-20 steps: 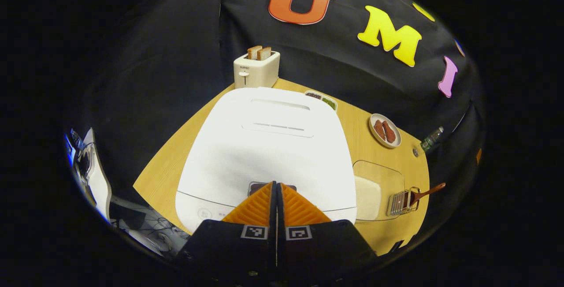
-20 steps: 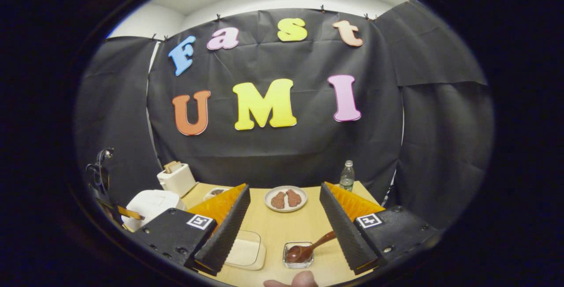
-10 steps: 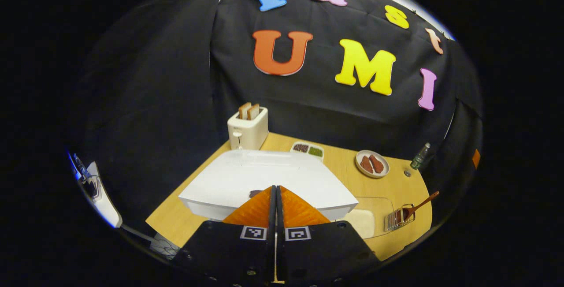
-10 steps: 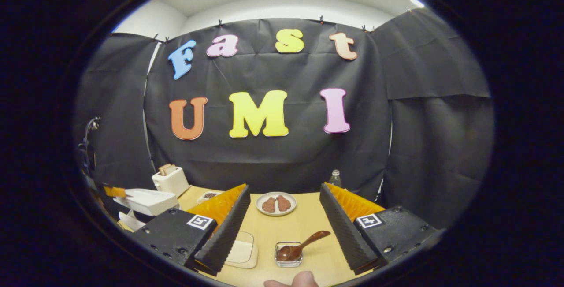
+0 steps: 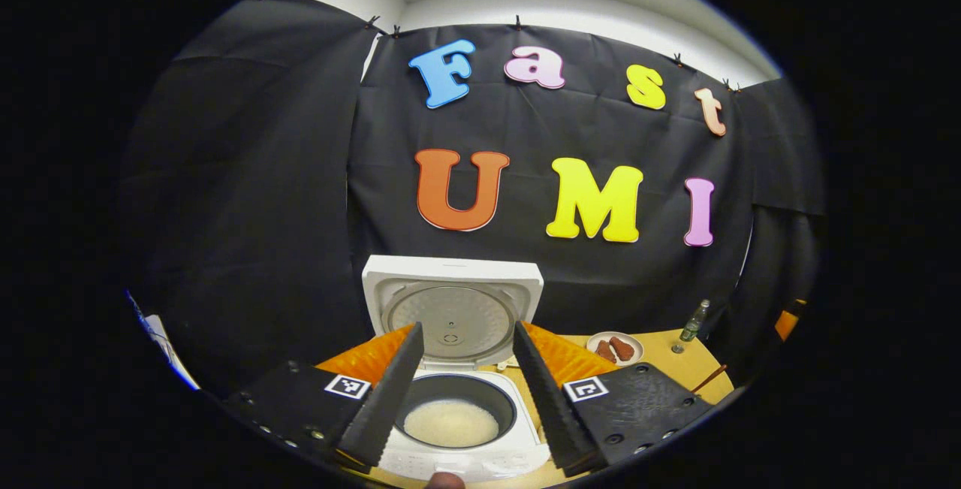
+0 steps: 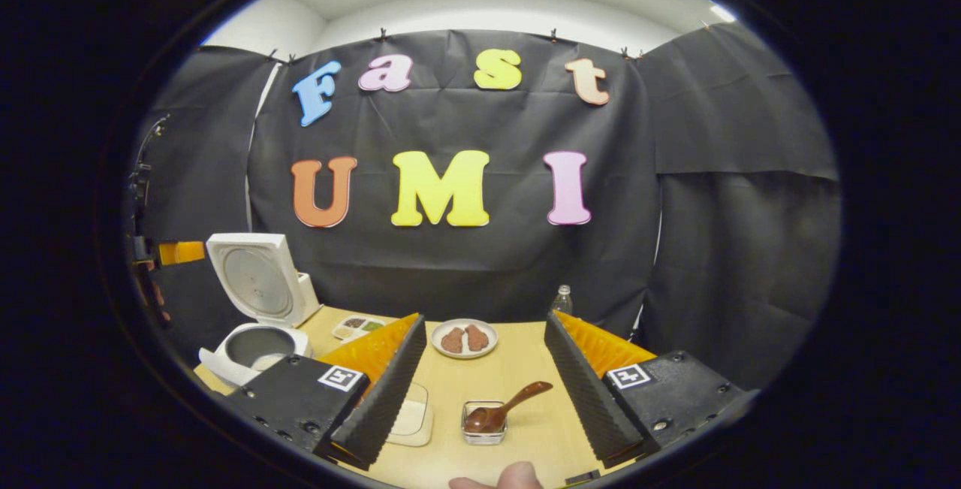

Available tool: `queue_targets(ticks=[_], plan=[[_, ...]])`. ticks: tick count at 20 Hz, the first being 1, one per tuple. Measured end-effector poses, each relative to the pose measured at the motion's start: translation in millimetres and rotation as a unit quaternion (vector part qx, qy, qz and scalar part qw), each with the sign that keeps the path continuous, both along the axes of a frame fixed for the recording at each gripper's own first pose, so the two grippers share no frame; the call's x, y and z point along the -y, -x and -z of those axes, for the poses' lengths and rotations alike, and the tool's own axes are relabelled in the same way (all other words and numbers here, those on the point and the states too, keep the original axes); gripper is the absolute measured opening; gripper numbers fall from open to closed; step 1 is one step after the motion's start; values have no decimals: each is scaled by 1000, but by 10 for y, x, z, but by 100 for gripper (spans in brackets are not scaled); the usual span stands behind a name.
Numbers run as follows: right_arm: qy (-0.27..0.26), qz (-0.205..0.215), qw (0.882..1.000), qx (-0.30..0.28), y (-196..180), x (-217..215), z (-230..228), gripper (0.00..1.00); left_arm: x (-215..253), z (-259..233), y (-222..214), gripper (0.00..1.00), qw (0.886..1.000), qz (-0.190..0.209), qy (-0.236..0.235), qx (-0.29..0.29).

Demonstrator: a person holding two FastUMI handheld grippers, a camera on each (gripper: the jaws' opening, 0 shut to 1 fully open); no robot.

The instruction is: Close the left gripper, press the button to open the rice cooker; take a wooden spoon from the chopstick holder with the right hand, scoop a spoonful of rice and pour it into the rice cooker, then put the wooden spoon back into the chopstick holder.

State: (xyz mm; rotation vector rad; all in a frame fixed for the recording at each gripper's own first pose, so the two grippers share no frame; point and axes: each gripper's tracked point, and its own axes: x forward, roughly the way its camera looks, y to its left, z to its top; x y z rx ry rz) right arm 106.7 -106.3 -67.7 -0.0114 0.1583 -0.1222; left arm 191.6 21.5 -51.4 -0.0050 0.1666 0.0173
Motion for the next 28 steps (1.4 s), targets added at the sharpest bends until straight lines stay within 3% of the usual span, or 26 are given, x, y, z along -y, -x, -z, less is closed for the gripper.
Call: queue_targets(ticks=[2,3,10,16,23,27,28], plan=[[1,2,1000,-4,37,17,25,100,42,-8,88,93,1000,4,-7,9],[0,3,1000,-6,46,26,38,100,56,-40,132,95,1000,6,-9,14],[3,12,1000,-29,139,150,254,100,178,-47,327,95,1000,13,0,28],[-26,6,996,-81,82,313,930,100,374,26,581,94,1000,18,-4,25],[-69,12,987,-141,-438,562,1819,100,317,7,631,94,1000,-21,-10,8],[-105,2,977,-187,-719,599,2303,100,348,62,615,94,999,-44,-8,-2],[-109,2,975,-194,-789,609,2381,94,368,56,607,94,999,-47,-9,-3]])
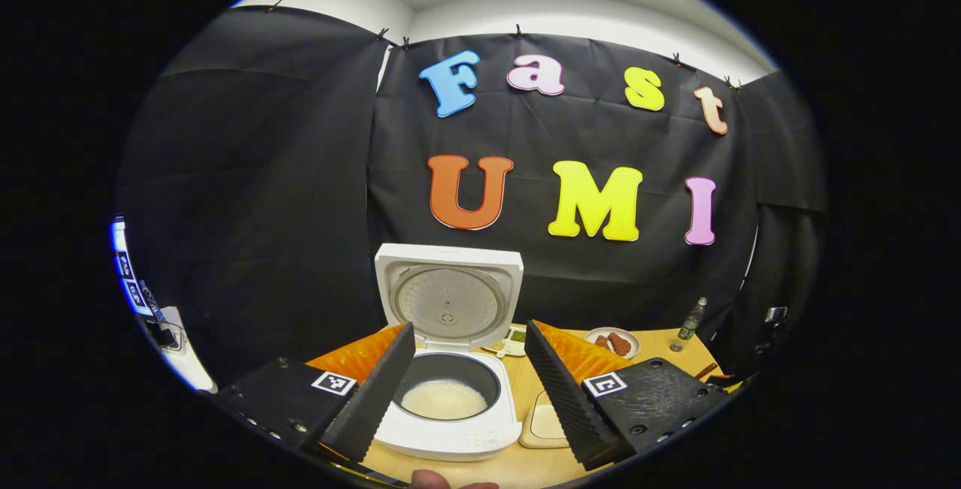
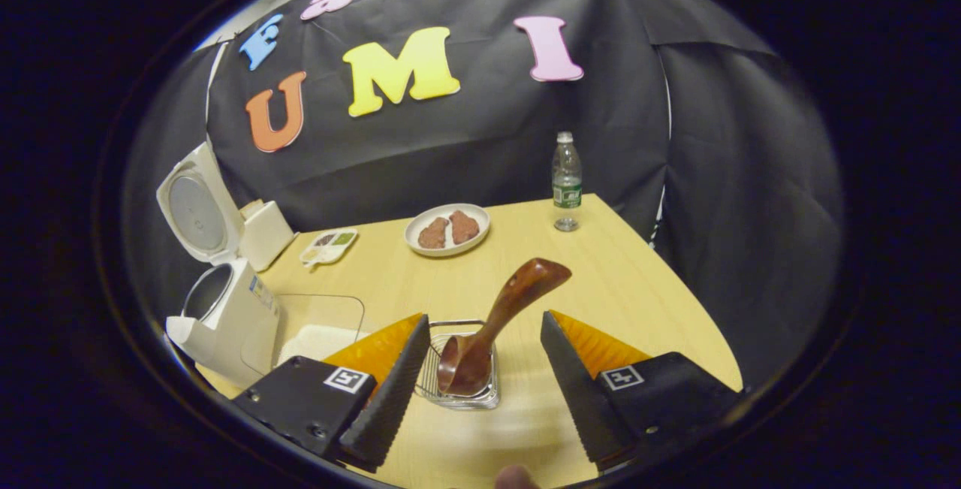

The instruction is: Close the left gripper, press the button to open the rice cooker; take a wooden spoon from the chopstick holder with the right hand, scoop a spoonful of rice and pour it into the rice cooker, then put the wooden spoon back into the chopstick holder.

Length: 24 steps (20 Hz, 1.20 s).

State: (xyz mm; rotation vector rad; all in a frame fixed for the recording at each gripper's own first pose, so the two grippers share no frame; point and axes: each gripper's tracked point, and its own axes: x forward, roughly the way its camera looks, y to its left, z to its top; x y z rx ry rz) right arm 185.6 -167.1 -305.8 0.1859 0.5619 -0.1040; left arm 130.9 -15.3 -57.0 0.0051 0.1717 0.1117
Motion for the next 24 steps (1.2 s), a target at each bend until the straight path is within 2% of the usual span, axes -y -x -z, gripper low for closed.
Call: queue_targets(ticks=[1,2,3,5,7,8,10,13,15,18,24], plan=[[-4,-5,1000,-7,-83,2,77,88,24,-1,-2,94,1000,-2,-1,0],[-4,-10,1000,-14,-110,11,141,91,51,7,-1,94,1000,-2,-2,-2],[-7,-12,1000,-21,-160,41,198,84,78,40,6,94,1000,-1,-6,-7],[-13,-15,999,-31,-228,64,301,81,61,95,31,94,1000,-4,-17,-14],[-18,-19,999,-34,-266,52,332,63,66,97,63,94,1000,-6,-20,-17],[-18,-20,999,-32,-289,41,316,60,60,95,63,95,1000,-8,-20,-18],[-15,-24,999,-30,-284,-9,280,42,10,76,75,94,1000,-14,-18,-16],[-30,-36,999,-28,-242,-140,196,31,-50,84,87,94,1000,-21,-9,-16],[-23,-38,999,-27,-227,-185,121,19,-77,91,105,94,1000,-22,-7,-18],[-15,-35,999,-15,-224,-226,-111,12,-115,32,169,94,1000,-18,1,-10],[10,-24,999,39,-194,-425,-872,12,-234,-49,281,95,1000,-1,-20,8]])
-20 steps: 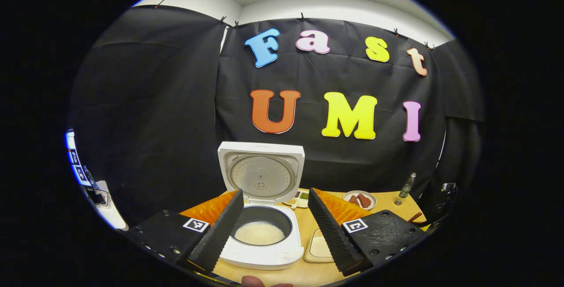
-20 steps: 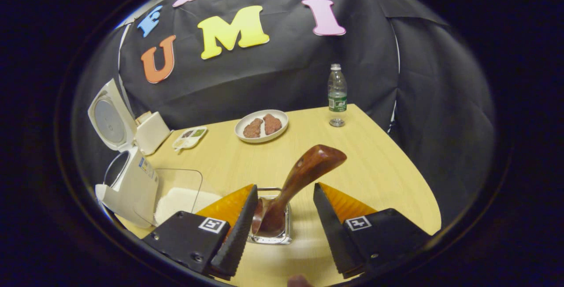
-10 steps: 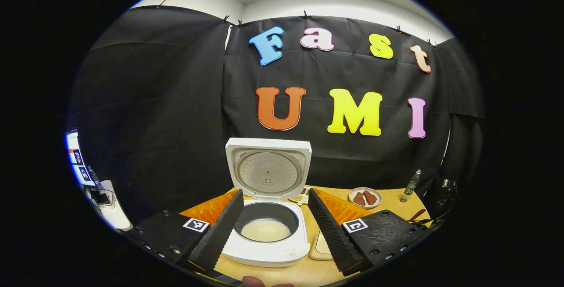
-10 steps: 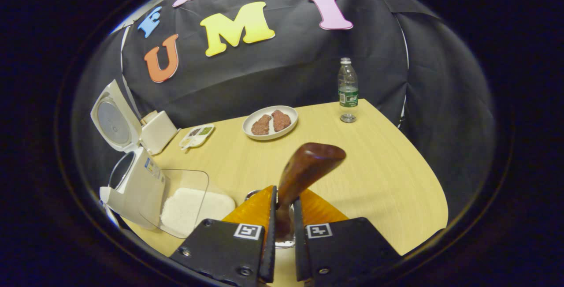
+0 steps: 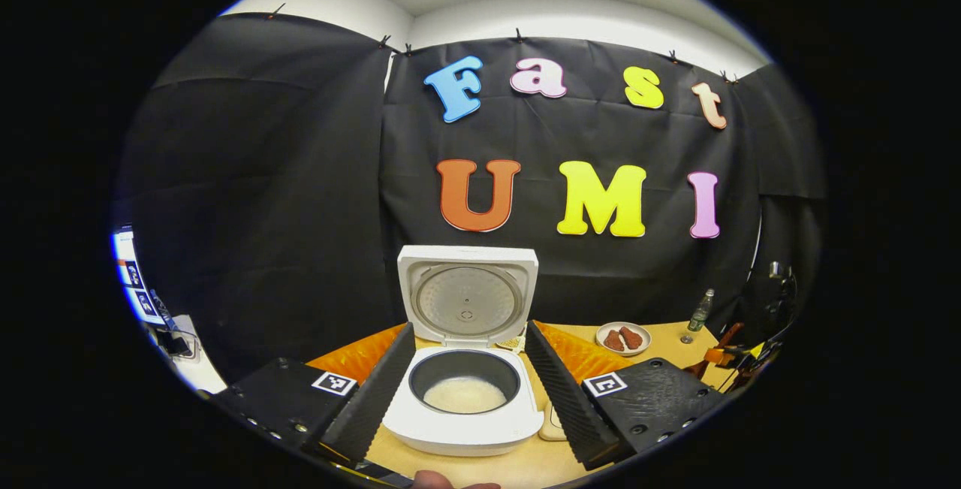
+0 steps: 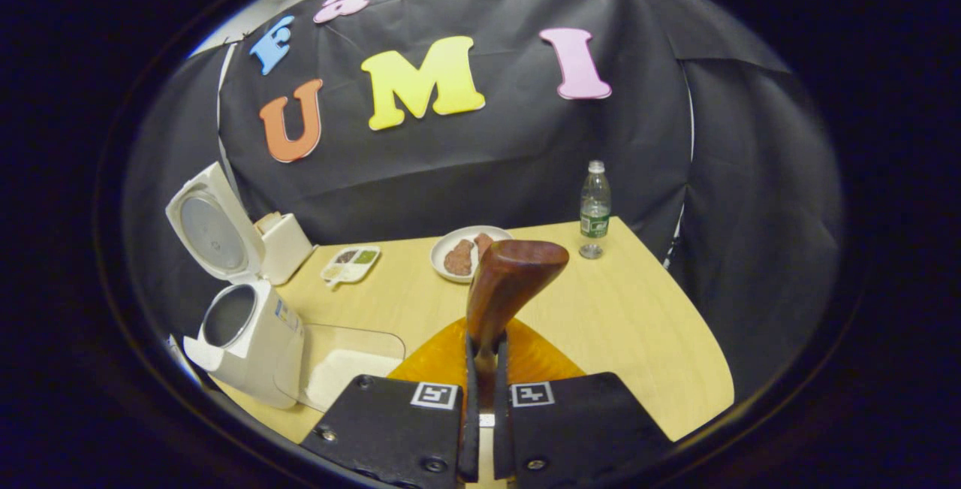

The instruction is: Close the left gripper, press the button to open the rice cooker; take a wooden spoon from the chopstick holder with the right hand, scoop a spoonful of rice and pour it into the rice cooker, then put the wooden spoon back into the chopstick holder.

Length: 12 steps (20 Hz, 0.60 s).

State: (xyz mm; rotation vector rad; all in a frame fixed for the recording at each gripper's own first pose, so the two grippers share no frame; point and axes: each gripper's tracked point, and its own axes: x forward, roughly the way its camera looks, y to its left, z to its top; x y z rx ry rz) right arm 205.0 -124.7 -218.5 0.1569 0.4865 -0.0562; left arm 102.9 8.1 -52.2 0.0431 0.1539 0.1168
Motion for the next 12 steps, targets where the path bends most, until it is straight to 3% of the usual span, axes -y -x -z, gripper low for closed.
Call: queue_targets(ticks=[6,10,12], plan=[[17,-53,997,49,35,-906,-409,12,-241,-45,109,95,1000,4,9,4],[40,-93,994,27,39,-1404,-35,12,-369,-24,166,94,1000,6,11,-5],[65,-90,994,11,31,-1474,238,12,-387,6,183,94,1000,12,14,-14]])
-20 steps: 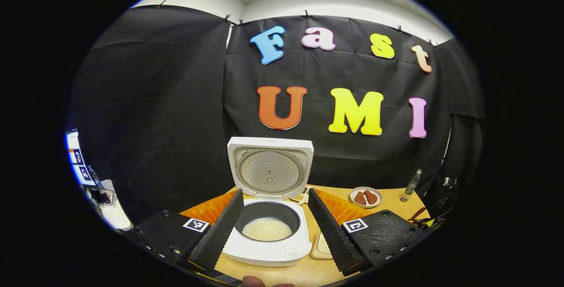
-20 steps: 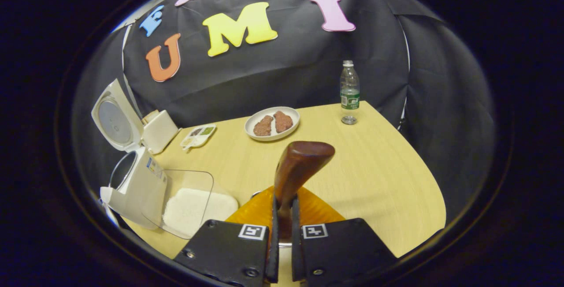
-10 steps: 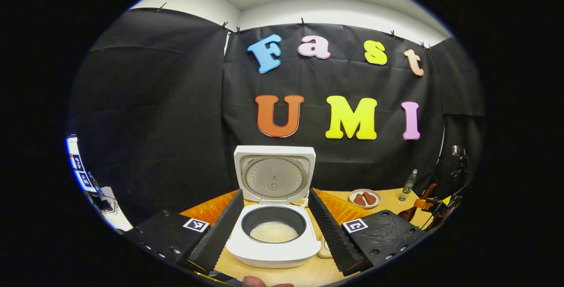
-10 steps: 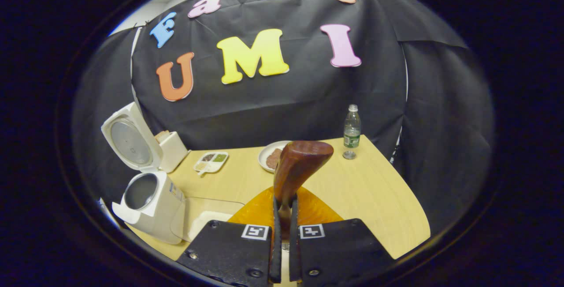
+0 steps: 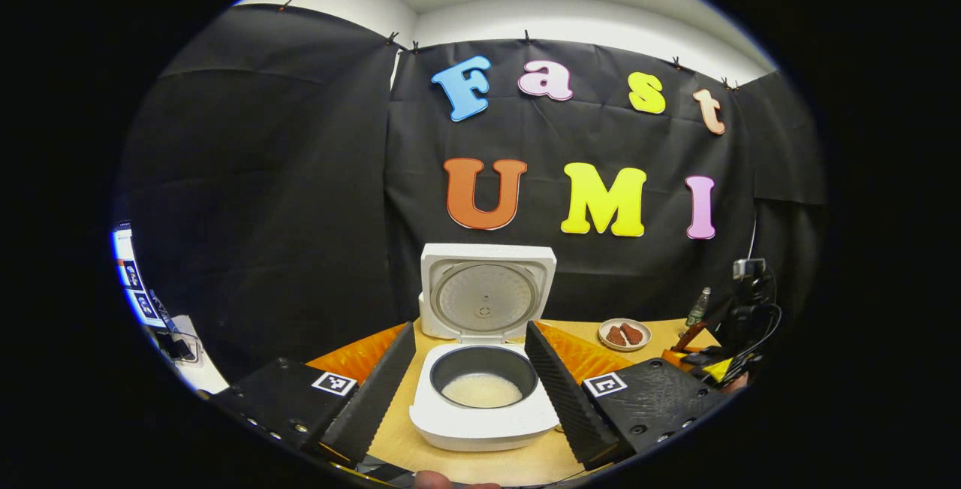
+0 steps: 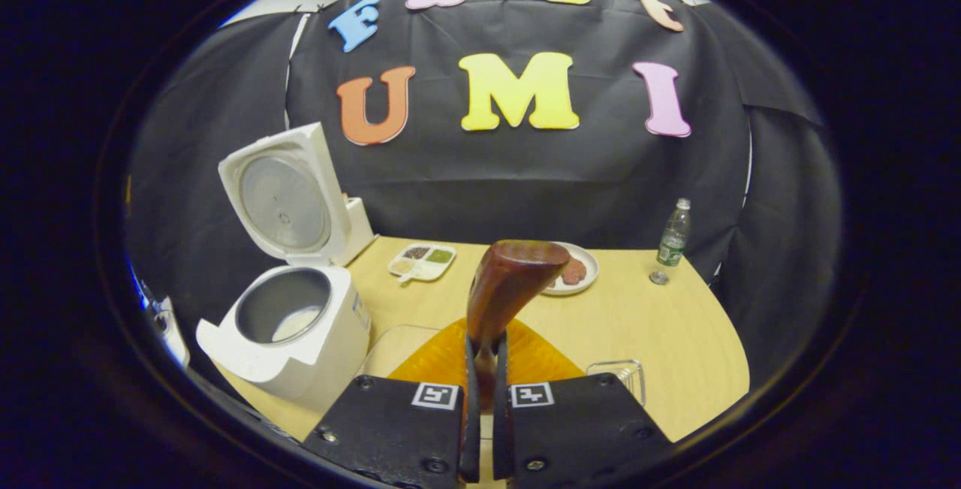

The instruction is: Close the left gripper, press the button to open the rice cooker; take a wooden spoon from the chopstick holder with the right hand, scoop a spoonful of rice and pour it into the rice cooker, then put the wooden spoon back into the chopstick holder.

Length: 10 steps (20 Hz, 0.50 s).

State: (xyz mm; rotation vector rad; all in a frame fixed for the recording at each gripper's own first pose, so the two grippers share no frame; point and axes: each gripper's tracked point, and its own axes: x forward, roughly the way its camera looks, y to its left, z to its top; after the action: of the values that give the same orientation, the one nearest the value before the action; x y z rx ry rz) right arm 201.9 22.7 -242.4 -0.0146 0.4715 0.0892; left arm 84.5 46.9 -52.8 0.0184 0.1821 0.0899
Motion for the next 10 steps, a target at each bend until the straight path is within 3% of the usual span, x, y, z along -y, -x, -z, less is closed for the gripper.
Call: queue_targets(ticks=[5,10], plan=[[72,18,997,-23,1,-59,614,12,-67,110,56,95,1000,3,7,-23],[56,17,997,-41,36,-259,856,12,-207,245,118,94,999,-5,10,-46]])
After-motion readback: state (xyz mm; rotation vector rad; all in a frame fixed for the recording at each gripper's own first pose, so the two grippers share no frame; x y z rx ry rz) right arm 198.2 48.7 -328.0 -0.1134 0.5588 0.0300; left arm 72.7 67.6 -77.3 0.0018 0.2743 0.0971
